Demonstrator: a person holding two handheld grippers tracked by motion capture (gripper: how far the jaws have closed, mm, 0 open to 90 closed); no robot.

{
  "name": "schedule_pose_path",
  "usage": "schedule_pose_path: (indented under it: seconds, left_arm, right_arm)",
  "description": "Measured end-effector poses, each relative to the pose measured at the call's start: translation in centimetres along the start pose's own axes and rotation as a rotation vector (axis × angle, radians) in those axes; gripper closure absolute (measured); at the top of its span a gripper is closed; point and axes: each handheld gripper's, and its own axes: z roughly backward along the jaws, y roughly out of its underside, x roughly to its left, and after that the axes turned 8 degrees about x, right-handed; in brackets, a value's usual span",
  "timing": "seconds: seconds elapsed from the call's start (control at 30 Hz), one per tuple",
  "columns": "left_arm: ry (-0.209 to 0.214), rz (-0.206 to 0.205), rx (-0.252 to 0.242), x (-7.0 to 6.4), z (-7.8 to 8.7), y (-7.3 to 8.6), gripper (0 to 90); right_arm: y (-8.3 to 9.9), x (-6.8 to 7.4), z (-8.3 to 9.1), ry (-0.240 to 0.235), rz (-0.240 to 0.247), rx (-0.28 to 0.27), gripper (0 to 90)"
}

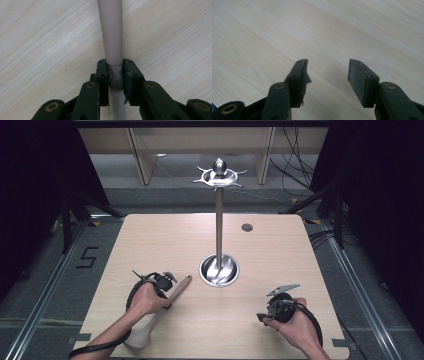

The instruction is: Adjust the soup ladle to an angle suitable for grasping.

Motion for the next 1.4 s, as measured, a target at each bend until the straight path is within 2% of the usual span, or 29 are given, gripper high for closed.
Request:
schedule_pose_path:
  seconds: [0.07,0.13,0.17,0.2,0.23,0.27,0.33,0.43,0.5,0.57,0.63,0.77,0.8,0.83,0.87,0.9,0.93,1.0,1.03,1.07,1.2,1.23,1.27,1.33,1.4]
  left_arm:
    - [-0.004,-0.002,-0.019,0.0,0.0,0.3,76.4]
    - [0.002,0.003,-0.065,0.1,0.4,0.8,76.5]
    - [0.009,0.006,-0.084,0.2,0.6,1.0,76.5]
    - [0.016,0.026,-0.126,0.2,0.8,1.3,76.5]
    - [0.023,0.024,-0.157,0.4,1.3,1.8,76.5]
    - [0.035,0.023,-0.181,0.6,1.6,2.1,76.5]
    - [0.063,0.033,-0.249,0.8,2.6,3.1,76.5]
    - [0.081,0.024,-0.343,1.3,4.0,4.8,76.5]
    - [0.118,0.008,-0.416,1.7,4.9,6.1,76.5]
    - [0.109,-0.004,-0.475,1.9,5.5,7.2,76.5]
    - [0.13,-0.009,-0.522,2.0,5.9,8.1,76.5]
    - [0.111,-0.039,-0.613,2.2,6.8,9.9,76.5]
    - [0.103,-0.041,-0.658,2.2,7.1,10.7,76.6]
    - [0.103,-0.041,-0.658,2.2,7.1,10.7,76.6]
    - [0.108,-0.028,-0.692,2.0,7.1,11.0,76.6]
    - [0.103,-0.047,-0.745,2.0,7.2,11.4,76.6]
    - [0.096,-0.061,-0.758,2.0,7.3,11.7,76.6]
    - [0.092,-0.059,-0.793,1.9,7.6,12.2,76.7]
    - [0.086,-0.071,-0.838,2.1,7.9,12.6,76.7]
    - [0.086,-0.071,-0.838,2.1,7.9,12.6,76.7]
    - [0.081,-0.074,-0.914,2.6,8.3,12.8,76.8]
    - [0.07,-0.082,-0.927,2.7,8.6,12.5,76.8]
    - [0.07,-0.082,-0.927,2.7,8.6,12.5,76.8]
    - [0.075,-0.101,-0.961,2.9,9.0,11.9,76.8]
    - [0.059,-0.128,-0.978,3.2,9.7,11.2,76.8]
  right_arm:
    - [0.0,-0.1,0.0,0.0,0.008,-0.007,50.2]
    - [0.0,-0.1,0.0,-0.001,0.009,-0.008,50.2]
    - [0.0,0.0,0.1,-0.006,-0.018,0.008,50.2]
    - [0.0,0.0,0.1,-0.002,-0.013,0.004,50.2]
    - [0.0,-0.1,0.0,0.002,0.001,-0.007,50.2]
    - [0.0,0.0,0.1,-0.003,-0.019,0.004,50.1]
    - [0.0,-0.1,0.1,0.0,-0.015,-0.003,49.8]
    - [0.0,-0.1,0.1,0.005,-0.01,-0.01,49.6]
    - [0.0,-0.1,0.2,0.006,-0.004,-0.009,49.6]
    - [0.0,-0.1,0.2,0.004,-0.006,-0.017,49.6]
    - [0.0,-0.1,0.2,0.004,-0.005,-0.019,49.6]
    - [-0.1,-0.1,0.2,0.006,0.001,-0.023,49.6]
    - [-0.1,-0.1,0.2,0.005,0.002,-0.024,49.6]
    - [-0.1,-0.1,0.2,0.005,0.002,-0.024,49.6]
    - [-0.1,-0.1,0.2,0.005,0.002,-0.024,49.6]
    - [-0.1,0.0,0.2,0.006,0.001,-0.026,49.6]
    - [-0.1,0.0,0.2,0.005,0.001,-0.026,49.6]
    - [-0.1,0.0,0.2,0.008,0.002,-0.031,49.7]
    - [-0.1,0.0,0.3,0.009,0.001,-0.032,49.7]
    - [-0.1,0.0,0.3,0.009,0.001,-0.032,49.7]
    - [-0.1,-0.1,0.3,0.01,0.014,-0.03,49.8]
    - [-0.1,0.0,0.3,0.009,0.004,-0.034,49.8]
    - [-0.1,0.0,0.3,0.009,0.004,-0.034,49.8]
    - [-0.1,0.0,0.3,0.011,0.003,-0.033,49.8]
    - [-0.1,0.0,0.3,0.011,0.002,-0.034,49.8]
